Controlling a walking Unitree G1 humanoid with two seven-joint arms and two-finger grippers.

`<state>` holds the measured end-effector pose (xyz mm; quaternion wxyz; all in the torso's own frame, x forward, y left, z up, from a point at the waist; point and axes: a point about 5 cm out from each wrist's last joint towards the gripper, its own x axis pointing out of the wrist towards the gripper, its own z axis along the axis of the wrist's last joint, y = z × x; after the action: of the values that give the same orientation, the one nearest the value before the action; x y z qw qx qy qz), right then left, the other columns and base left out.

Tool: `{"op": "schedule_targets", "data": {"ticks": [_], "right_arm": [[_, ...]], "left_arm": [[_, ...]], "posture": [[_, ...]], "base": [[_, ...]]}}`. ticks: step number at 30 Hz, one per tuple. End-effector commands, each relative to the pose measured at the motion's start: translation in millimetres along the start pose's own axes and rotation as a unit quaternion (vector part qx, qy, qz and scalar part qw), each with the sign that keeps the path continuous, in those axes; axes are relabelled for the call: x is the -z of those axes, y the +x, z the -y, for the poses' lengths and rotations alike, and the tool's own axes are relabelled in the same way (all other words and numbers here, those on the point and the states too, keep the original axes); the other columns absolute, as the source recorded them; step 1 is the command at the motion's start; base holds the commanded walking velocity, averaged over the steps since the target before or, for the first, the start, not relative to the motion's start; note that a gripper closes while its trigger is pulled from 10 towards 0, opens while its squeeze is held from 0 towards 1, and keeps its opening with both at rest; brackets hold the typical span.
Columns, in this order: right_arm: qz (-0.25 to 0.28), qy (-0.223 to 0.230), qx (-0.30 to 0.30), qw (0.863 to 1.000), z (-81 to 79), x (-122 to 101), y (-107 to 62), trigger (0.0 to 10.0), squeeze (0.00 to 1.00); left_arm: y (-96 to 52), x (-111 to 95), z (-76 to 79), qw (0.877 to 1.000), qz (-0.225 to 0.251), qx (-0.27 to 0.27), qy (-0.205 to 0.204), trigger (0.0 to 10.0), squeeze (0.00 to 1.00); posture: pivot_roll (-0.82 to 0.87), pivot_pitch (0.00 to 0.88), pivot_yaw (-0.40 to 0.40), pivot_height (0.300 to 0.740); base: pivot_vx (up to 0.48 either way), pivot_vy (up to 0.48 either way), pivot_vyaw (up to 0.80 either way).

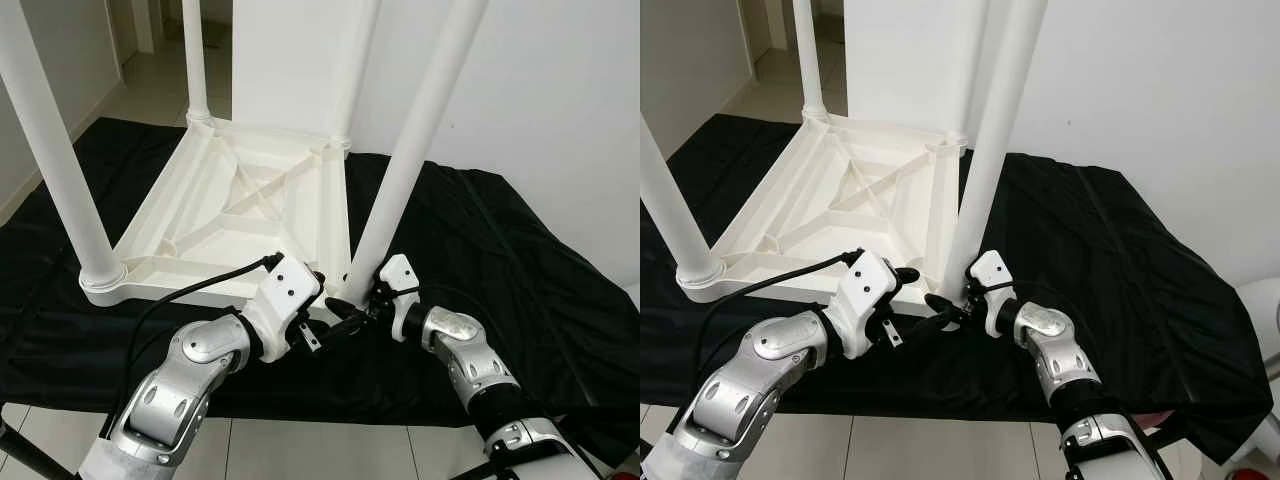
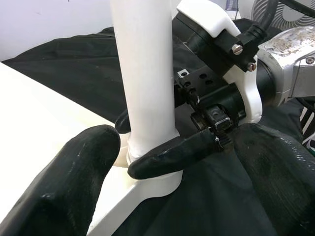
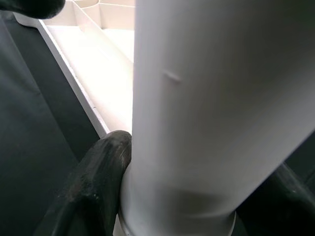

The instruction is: Building children table

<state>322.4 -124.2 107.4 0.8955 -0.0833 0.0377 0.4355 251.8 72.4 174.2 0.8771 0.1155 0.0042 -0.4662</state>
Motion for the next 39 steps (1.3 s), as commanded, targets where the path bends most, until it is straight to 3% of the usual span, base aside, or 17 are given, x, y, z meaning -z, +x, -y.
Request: {"op": "schedule_targets", "data": {"ticks": [1,13,14,16,18,20,22,29,30,31,32,33,39], "right_arm": [[-0.048,0.017,0.031,0.998,-2.0,18,-4.9,0.0,0.0],[-0.039,0.034,0.126,0.991,-10.7,16,-0.2,0.0,0.0],[-0.017,0.058,0.238,0.969,-17.6,10,3.2,0.0,0.0],[-0.011,0.061,0.268,0.961,-18.6,8,3.4,0.0,0.0],[0.0,0.07,0.341,0.938,-18.6,4,4.8,0.0,0.0],[0.003,0.086,0.372,0.924,-22.1,2,8.4,0.0,0.0],[0.01,0.097,0.361,0.927,-31.8,-2,15.6,0.0,0.0],[0.037,0.096,0.341,0.934,-34.9,-10,15.9,0.0,0.0],[0.036,0.095,0.343,0.934,-34.4,-11,14.7,2.2,0.0],[0.038,0.095,0.342,0.934,-34.0,-12,13.8,7.5,0.0],[0.038,0.095,0.342,0.934,-34.0,-12,13.8,7.5,0.0],[0.044,0.1,0.348,0.931,-34.4,-16,11.3,10.0,1.0],[0.07,0.105,0.318,0.94,-29.6,-18,1.0,10.0,1.0]], "left_arm": [[1.1,2,0.9,1.0,-0.003,-0.011,-0.004,10.0,0.0],[2.6,2,1.3,1.0,-0.002,-0.01,-0.005,10.0,0.0],[3.5,2,1.9,1.0,-0.002,-0.007,-0.006,10.0,0.0],[3.7,2,2.1,1.0,-0.002,-0.007,-0.007,10.0,0.0],[3.8,3,3.3,1.0,-0.003,-0.004,-0.009,10.0,0.0],[4.0,3,4.0,1.0,-0.003,-0.003,-0.011,10.0,0.0],[3.9,3,4.3,1.0,-0.003,-0.003,-0.012,10.0,0.0],[3.4,4,5.4,1.0,-0.003,-0.004,-0.014,10.0,0.0],[3.2,4,5.2,1.0,-0.003,-0.004,-0.014,10.0,0.0],[3.1,4,4.8,1.0,-0.003,-0.005,-0.014,10.0,0.0],[3.1,4,4.8,1.0,-0.003,-0.005,-0.014,10.0,0.0],[3.2,4,4.7,1.0,-0.003,-0.006,-0.014,10.0,0.0],[4.0,4,5.9,1.0,-0.002,-0.006,-0.015,10.0,0.0]], "posture": [[0.06,0.0,-0.149,0.74],[0.05,0.0,-0.149,0.74],[0.04,0.0,-0.142,0.74],[0.04,0.0,-0.142,0.74],[0.03,0.0,-0.141,0.74],[0.03,0.0,-0.142,0.74],[0.03,0.0,-0.144,0.74],[0.03,0.0,-0.149,0.74],[0.03,0.0,-0.152,0.74],[0.03,0.0,-0.153,0.74],[0.03,0.0,-0.153,0.74],[0.03,0.0,-0.153,0.74],[0.03,0.0,-0.153,0.74]], "base": [[0.0,0.0,0.0],[0.0,0.0,0.0],[0.0,0.0,0.0],[0.0,0.0,0.0],[0.0,0.0,0.0],[0.0,0.0,0.0],[0.0,0.0,0.0],[0.0,0.0,0.0],[0.0,0.0,0.0],[0.0,0.0,0.0],[0.0,0.0,0.0],[0.0,0.0,0.0],[0.0,0.0,0.0]]}}
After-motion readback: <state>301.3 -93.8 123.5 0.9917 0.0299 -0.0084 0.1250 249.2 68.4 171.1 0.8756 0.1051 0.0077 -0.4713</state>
